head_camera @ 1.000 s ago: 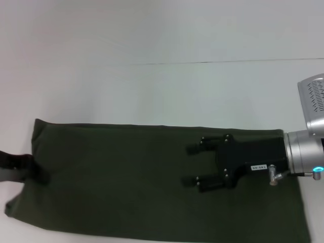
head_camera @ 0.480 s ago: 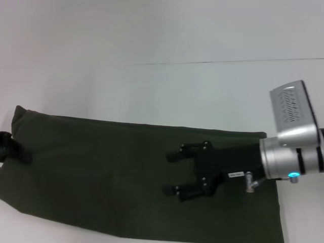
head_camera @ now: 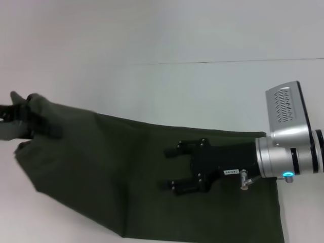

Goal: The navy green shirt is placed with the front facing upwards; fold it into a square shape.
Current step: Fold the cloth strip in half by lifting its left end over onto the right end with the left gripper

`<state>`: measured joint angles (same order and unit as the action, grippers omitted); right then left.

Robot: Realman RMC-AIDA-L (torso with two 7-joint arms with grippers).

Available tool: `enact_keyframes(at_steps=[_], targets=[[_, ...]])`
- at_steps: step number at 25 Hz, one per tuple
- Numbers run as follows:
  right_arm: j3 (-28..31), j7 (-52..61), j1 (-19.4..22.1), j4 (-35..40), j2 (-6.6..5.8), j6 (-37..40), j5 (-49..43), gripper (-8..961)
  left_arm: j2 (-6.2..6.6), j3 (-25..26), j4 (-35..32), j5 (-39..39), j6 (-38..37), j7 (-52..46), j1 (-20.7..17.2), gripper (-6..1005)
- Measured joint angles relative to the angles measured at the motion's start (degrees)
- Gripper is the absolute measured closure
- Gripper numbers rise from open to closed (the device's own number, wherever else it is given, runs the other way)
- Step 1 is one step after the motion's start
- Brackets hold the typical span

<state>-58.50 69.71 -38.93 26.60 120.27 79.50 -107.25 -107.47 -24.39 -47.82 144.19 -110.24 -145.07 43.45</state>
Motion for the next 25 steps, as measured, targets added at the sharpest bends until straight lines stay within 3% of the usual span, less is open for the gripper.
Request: enact_keyframes(at_steps=[5, 9, 14, 20, 23, 25], targets=[[3.07, -0.01, 2.45, 1.57, -0.41, -1.59, 0.79, 97, -1.48, -0.63, 1.02, -7.06, -1.79, -1.49, 0.51, 887], [9.29, -0.01, 6.38, 5.09, -0.47, -1.44, 2.16, 96, -3.76, -1.24, 1.21, -8.41, -1.75, -1.79, 1.47, 887], [15.73, 0.00, 10.90, 8.07, -0.58, -1.35, 6.12, 96, -8.30, -2.38, 1.28, -8.80, 0.37, -1.40, 2.74, 887], [21.69, -0.02, 12.53, 7.67, -0.57, -1.99, 6.70, 96, -14.61, -5.93, 1.79, -10.34, 5.83, -0.66, 3.64, 886], [22.11, -0.02, 12.88, 7.34, -0.46, -2.71, 6.71, 97, -16.44, -7.66, 4.95, -13.39, 8.74, 0.61, 3.66, 886], [22.11, -0.01, 12.97, 6.98, -0.39, -2.98, 6.71, 97, -16.63, -9.30, 8.84, -16.42, 10.61, 1.95, 3.66, 886]])
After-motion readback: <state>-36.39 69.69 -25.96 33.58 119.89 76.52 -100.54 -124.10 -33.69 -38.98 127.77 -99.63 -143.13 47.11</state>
